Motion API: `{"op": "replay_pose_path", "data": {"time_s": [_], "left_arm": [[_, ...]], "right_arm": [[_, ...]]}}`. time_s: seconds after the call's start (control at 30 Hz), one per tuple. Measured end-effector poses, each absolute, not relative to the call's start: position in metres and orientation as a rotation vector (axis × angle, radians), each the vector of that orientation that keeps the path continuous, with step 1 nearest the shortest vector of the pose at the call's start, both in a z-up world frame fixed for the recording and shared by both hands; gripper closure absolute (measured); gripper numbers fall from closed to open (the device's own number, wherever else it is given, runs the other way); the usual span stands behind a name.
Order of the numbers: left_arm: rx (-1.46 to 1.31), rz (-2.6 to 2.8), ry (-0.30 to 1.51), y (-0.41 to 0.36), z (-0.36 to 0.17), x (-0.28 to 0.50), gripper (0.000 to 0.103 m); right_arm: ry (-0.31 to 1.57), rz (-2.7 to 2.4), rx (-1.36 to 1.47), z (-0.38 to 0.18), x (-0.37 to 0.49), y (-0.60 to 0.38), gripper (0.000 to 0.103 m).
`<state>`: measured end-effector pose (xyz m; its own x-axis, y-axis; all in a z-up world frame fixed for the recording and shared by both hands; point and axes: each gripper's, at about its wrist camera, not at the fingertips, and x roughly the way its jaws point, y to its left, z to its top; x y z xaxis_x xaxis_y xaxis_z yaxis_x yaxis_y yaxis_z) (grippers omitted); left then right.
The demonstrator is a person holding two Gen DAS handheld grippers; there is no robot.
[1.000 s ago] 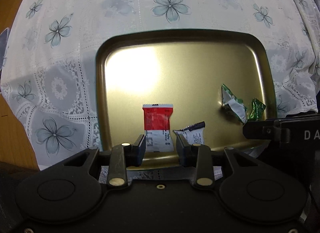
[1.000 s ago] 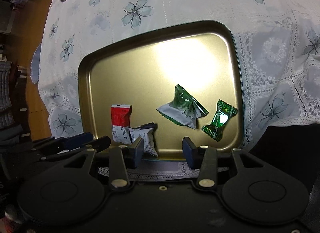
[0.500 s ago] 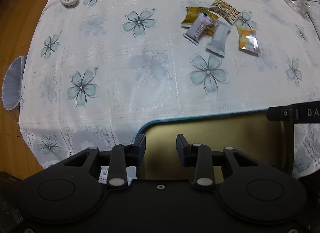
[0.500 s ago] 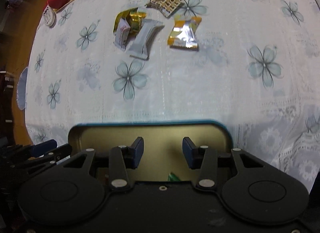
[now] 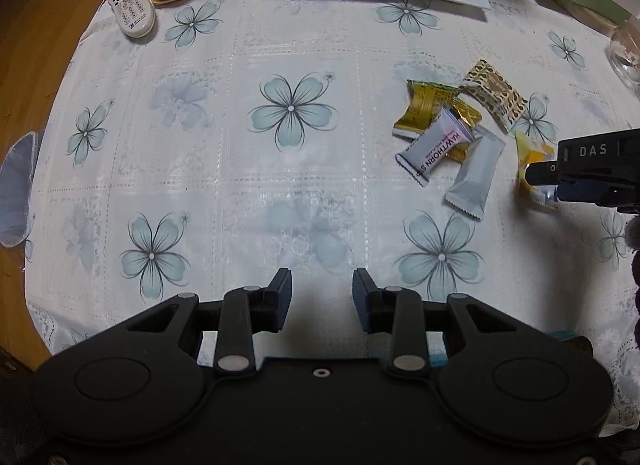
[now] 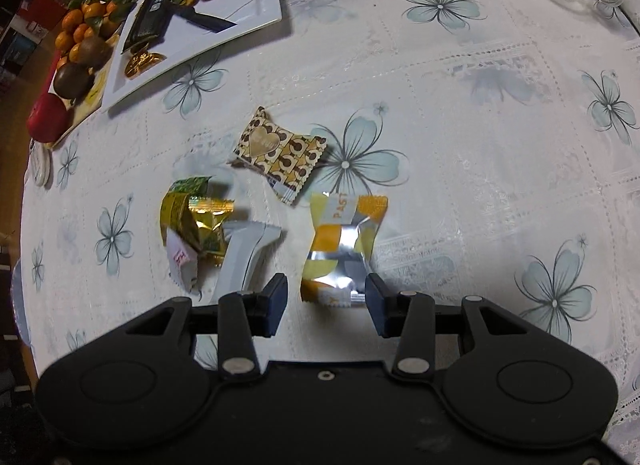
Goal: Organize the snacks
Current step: 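Move both open tools past the tray toward the snack pile, then grasp the white HAWTHORN packet with left tool while right grasps yellow PAST candy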
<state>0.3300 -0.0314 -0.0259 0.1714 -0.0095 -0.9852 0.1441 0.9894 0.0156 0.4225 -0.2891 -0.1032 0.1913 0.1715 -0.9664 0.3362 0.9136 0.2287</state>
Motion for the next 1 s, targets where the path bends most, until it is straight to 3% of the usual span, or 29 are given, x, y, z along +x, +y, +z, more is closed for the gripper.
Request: {"op": "replay_pose_path", "data": {"time_s": [0.17, 0.23, 0.53, 1.0], "left_arm": [[0.107, -0.110, 1.365, -0.035, -0.030, 0.341, 0.059], [0.100, -0.111, 1.366, -0.038, -0.033, 0.345, 0.059], [0.091, -0.196, 1.306, -0.071, -0.034, 0.366, 0.059], [0.203, -0.254, 1.221, -0.109, -0.066, 0.389, 0.058]], "right_arm": [[1.337, -0.154, 0.336, -0.111, 0.429, -0.277, 0.056], [1.327, -0.159, 0.293, -0.113, 0.429, -0.272, 0.064], [1.361, -0.155, 0.326, -0.118, 0.417, -0.284, 0.069], [1.360, -0.133, 0.358, -0.115, 0.397, -0.303, 0.069]]}}
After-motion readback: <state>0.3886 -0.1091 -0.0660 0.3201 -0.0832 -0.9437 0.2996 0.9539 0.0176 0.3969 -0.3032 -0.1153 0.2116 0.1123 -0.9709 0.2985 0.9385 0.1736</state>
